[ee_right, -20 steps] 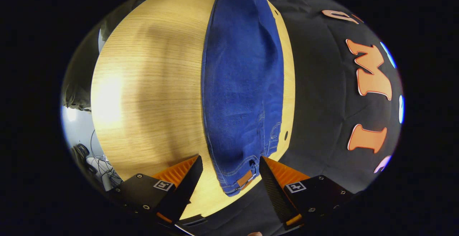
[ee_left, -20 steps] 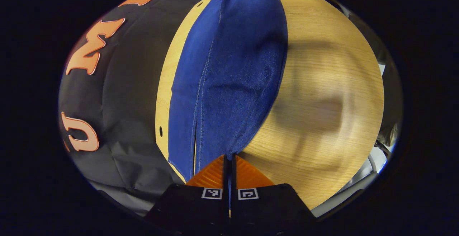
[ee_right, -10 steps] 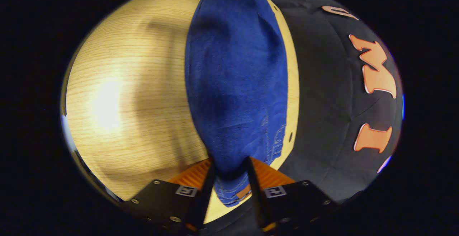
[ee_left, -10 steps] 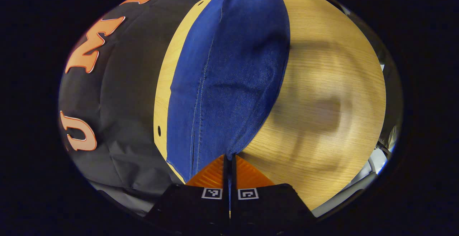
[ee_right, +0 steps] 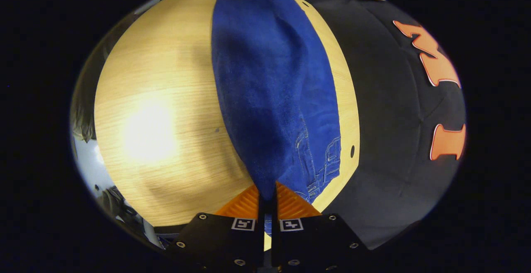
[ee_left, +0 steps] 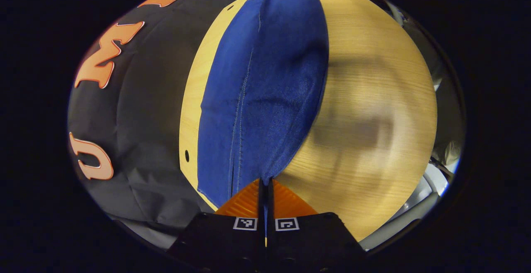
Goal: Grasp the waist and the cuffs of the jeans and fold them to make the two legs overlap; first hold the waist and fold one-third of the jeans toward the cuffs, then hold the cuffs and fold the remaining one-third in the same direction to finish folding.
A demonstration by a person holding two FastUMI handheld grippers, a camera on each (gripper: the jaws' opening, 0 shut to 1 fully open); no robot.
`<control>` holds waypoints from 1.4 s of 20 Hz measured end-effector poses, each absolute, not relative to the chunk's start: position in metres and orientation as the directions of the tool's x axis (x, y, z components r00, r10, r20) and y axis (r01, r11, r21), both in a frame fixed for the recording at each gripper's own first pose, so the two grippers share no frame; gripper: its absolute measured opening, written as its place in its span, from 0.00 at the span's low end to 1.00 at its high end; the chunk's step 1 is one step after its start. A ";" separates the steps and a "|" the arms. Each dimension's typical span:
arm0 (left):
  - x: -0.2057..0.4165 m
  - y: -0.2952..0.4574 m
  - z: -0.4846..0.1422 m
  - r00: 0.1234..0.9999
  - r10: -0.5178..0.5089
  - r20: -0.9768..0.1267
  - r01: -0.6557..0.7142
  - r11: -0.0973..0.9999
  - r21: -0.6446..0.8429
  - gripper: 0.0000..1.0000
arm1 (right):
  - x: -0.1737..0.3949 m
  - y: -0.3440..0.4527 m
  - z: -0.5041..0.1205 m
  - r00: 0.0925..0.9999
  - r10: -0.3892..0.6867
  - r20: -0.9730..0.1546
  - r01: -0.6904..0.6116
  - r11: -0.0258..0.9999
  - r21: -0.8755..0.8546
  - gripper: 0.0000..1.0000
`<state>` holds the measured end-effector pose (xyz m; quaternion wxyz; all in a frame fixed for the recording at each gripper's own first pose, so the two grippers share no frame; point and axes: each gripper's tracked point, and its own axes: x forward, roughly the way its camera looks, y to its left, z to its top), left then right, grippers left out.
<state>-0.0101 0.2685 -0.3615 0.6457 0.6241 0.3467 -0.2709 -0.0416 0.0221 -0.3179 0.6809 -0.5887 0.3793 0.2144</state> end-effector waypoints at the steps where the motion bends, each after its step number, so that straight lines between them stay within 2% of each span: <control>1: -0.008 0.271 -0.353 0.603 0.077 -0.794 0.789 0.088 0.608 0.01 | -0.036 0.023 -0.310 0.621 -0.146 -0.770 -0.739 0.218 -0.637 0.07; 5: 0.005 0.268 -0.320 0.522 0.026 -0.852 0.847 0.100 0.522 0.01 | -0.022 0.019 -0.292 0.548 -0.111 -0.829 -0.787 0.269 -0.556 0.07; 10: 0.028 0.264 -0.289 0.385 0.001 -0.923 0.923 0.024 0.385 0.01 | -0.006 0.020 -0.276 0.435 -0.096 -0.895 -0.829 0.346 -0.440 0.07; 12: 0.040 0.265 -0.286 0.299 0.009 -0.954 0.954 0.026 0.300 0.01 | 0.001 0.019 -0.276 0.365 -0.089 -0.927 -0.847 0.383 -0.370 0.07; 17: 0.102 0.264 -0.281 0.199 0.032 -0.979 0.980 0.022 0.200 0.02 | 0.038 0.017 -0.266 0.257 -0.070 -0.964 -0.850 0.458 -0.260 0.07; 19: 0.121 0.267 -0.286 0.151 0.061 -0.987 0.989 -0.012 0.151 0.01 | 0.060 0.016 -0.267 0.228 -0.063 -0.972 -0.838 0.495 -0.229 0.07; 23: 0.179 0.272 -0.304 0.140 0.113 -0.984 0.987 -0.098 0.129 0.02 | 0.106 0.013 -0.274 0.221 -0.069 -0.973 -0.791 0.571 -0.220 0.07; 28: 0.242 0.267 -0.330 0.154 0.115 -0.981 0.978 -0.160 0.135 0.02 | 0.146 0.008 -0.294 0.224 -0.085 -0.971 -0.732 0.643 -0.226 0.07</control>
